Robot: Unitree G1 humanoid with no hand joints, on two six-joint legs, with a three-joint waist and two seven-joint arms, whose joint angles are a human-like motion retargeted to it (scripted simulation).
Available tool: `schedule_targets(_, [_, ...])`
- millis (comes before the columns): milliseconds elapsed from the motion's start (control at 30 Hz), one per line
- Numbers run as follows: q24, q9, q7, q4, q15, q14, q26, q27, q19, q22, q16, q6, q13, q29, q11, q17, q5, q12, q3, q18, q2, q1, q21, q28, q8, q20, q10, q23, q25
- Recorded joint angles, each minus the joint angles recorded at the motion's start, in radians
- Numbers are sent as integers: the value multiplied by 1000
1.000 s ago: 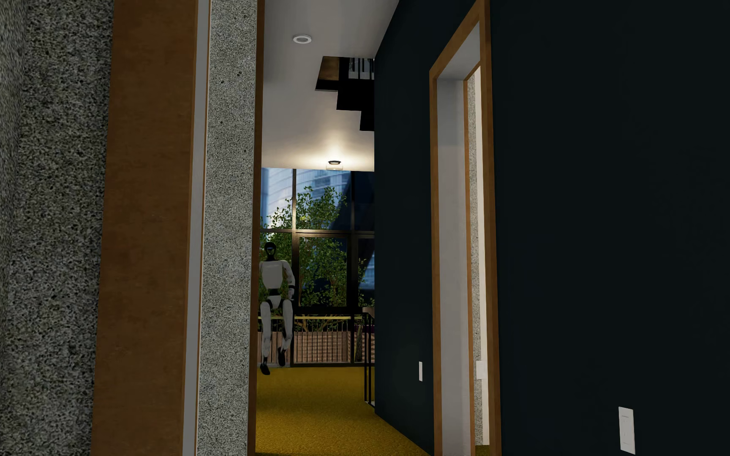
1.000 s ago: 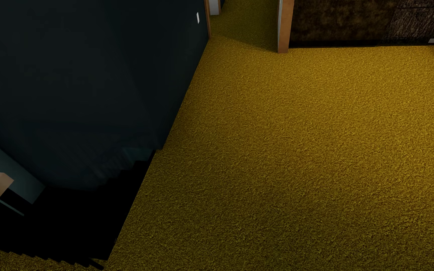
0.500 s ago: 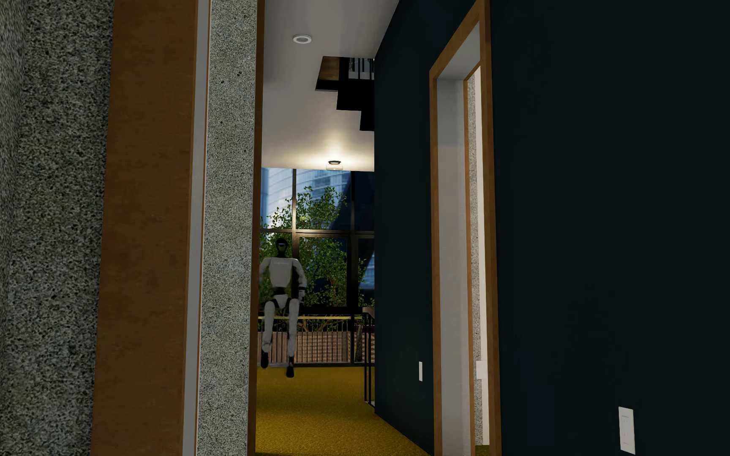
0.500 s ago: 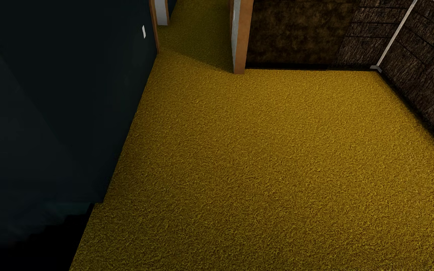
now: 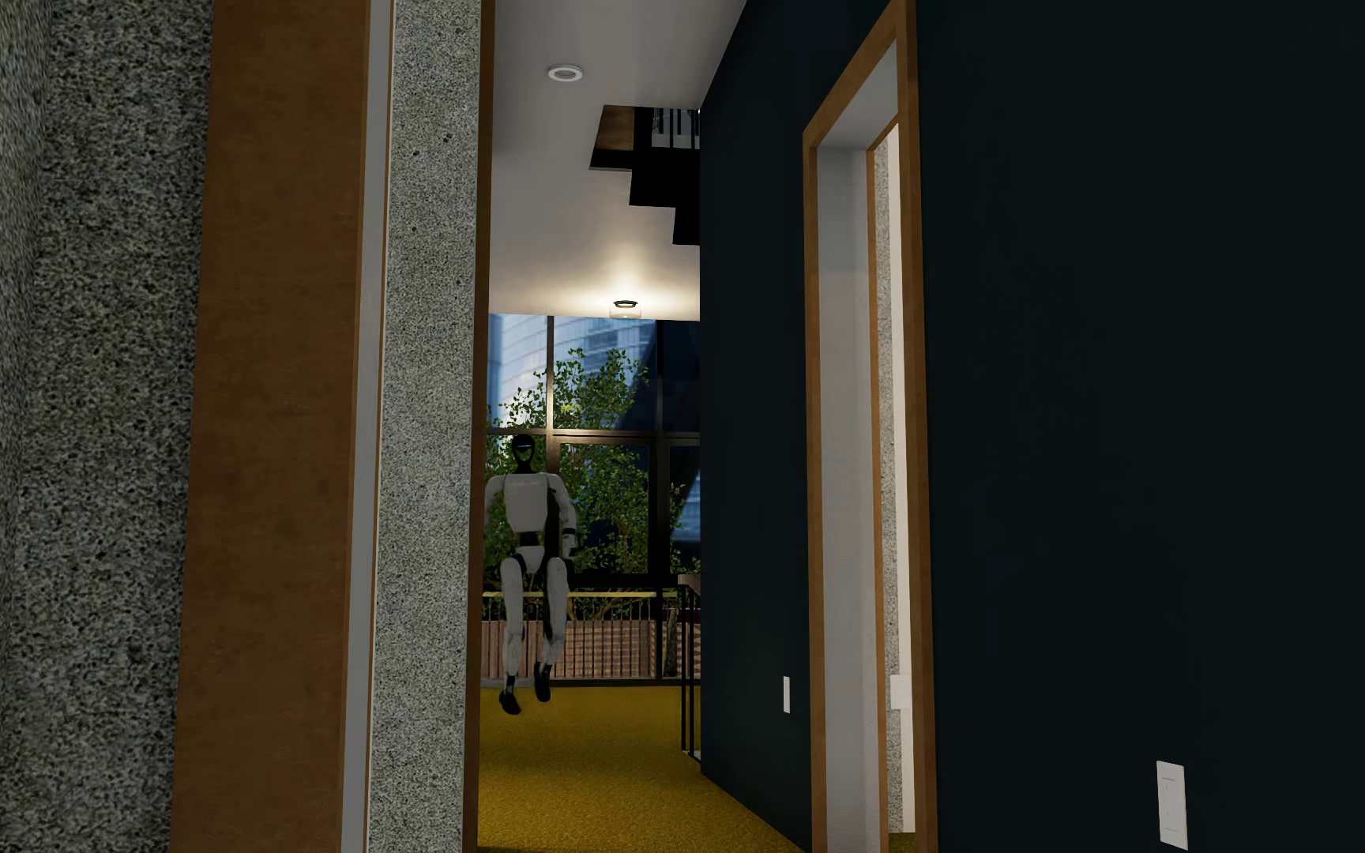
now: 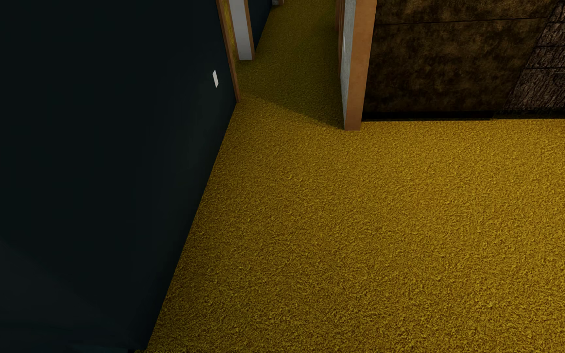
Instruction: Walk to the door
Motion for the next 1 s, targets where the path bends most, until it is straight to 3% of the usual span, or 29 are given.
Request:
schedule_targets(67, [0,-11,0,-36,-40,-79,0,0,0,23,-4,-21,-36,0,-64,-11,18,36,94,0,88,-262,-81,0,0,-80,319,-45,0])
schedule_targets(100, [0,-18,0,-62,-43,-95,0,0,0,12,-1,-41,-39,0,-105,-15,18,72,140,0,142,-364,-124,0,0,-75,350,-82,0])
schedule_targets(200, [0,-5,0,-120,-73,74,0,0,0,7,-15,-73,-24,0,-150,-28,17,141,230,0,298,-495,-232,0,0,-77,-58,-201,0])
schedule_targets(233, [0,14,0,-130,-93,78,0,0,0,15,-24,-68,-22,0,-156,-29,30,141,239,0,355,-478,-243,0,0,-93,-250,-213,0])
schedule_targets(267, [0,21,0,-136,-113,-45,0,0,0,16,-29,-65,-20,0,-164,-28,45,133,236,0,404,-467,-237,0,0,-101,-404,-211,0])
schedule_targets(300, [0,21,0,-135,-130,-230,0,0,0,11,-29,-64,-13,0,-163,-23,55,124,236,0,444,-468,-216,0,0,-99,-458,-198,0])
schedule_targets(333, [0,14,0,-126,-136,-254,0,0,0,3,-27,-62,-5,0,-151,-14,60,109,229,0,468,-506,-179,0,0,-82,-453,-166,0])
schedule_targets(400, [0,-16,0,-138,-67,-31,0,0,0,1,-21,-80,34,0,-109,10,20,70,250,0,501,-552,-55,0,0,-19,-393,-56,0])
schedule_targets(433, [0,-44,0,-156,30,18,0,0,0,4,-20,-93,56,0,-39,21,-14,57,247,0,476,-566,44,0,0,26,-352,13,0])
schedule_targets(500, [0,-52,0,-192,302,-56,0,0,0,10,-3,-125,91,0,319,39,-126,10,229,0,286,-470,249,0,0,88,-338,128,0])
schedule_targets(533, [0,-52,0,-202,282,-111,0,0,0,0,15,-128,99,0,512,41,-138,-26,195,0,144,-420,315,0,0,115,-349,154,0])
schedule_targets(600, [0,-13,0,-180,79,-239,0,0,0,-30,49,-92,124,0,738,30,-125,-81,70,0,-30,-252,347,0,0,197,-398,152,0])
schedule_targets(667, [0,16,0,-149,-17,-379,0,0,0,-92,77,-65,152,0,631,21,-97,-119,3,0,-148,-96,308,0,0,298,-446,132,0])
schedule_targets(700, [0,31,0,-140,-18,-451,0,0,0,-132,86,-58,150,0,456,21,-82,-134,0,0,-173,-22,306,0,0,350,-455,126,0])
schedule_targets(767, [0,56,0,-142,90,-533,0,0,0,-197,94,-62,115,0,34,19,-60,-150,2,0,-147,90,315,0,0,424,-458,116,0])
schedule_targets(833, [0,69,0,-138,176,-570,0,0,0,-217,84,-63,76,0,-163,19,-56,-161,23,0,-131,176,267,0,0,414,-449,90,0])
schedule_targets(900, [0,83,0,-113,138,-547,0,0,0,-186,61,-51,28,0,-68,9,-49,-120,27,0,-146,276,216,0,0,349,-458,63,0])
schedule_targets(933, [0,66,0,-93,165,-485,0,0,0,-152,45,-44,16,0,-25,5,-44,-81,13,0,-144,302,174,0,0,291,-466,44,0])
schedule_targets(1000, [0,27,0,-43,109,-208,0,0,0,-43,9,-21,2,0,18,2,-16,7,6,0,-95,240,88,0,0,139,-354,20,0])
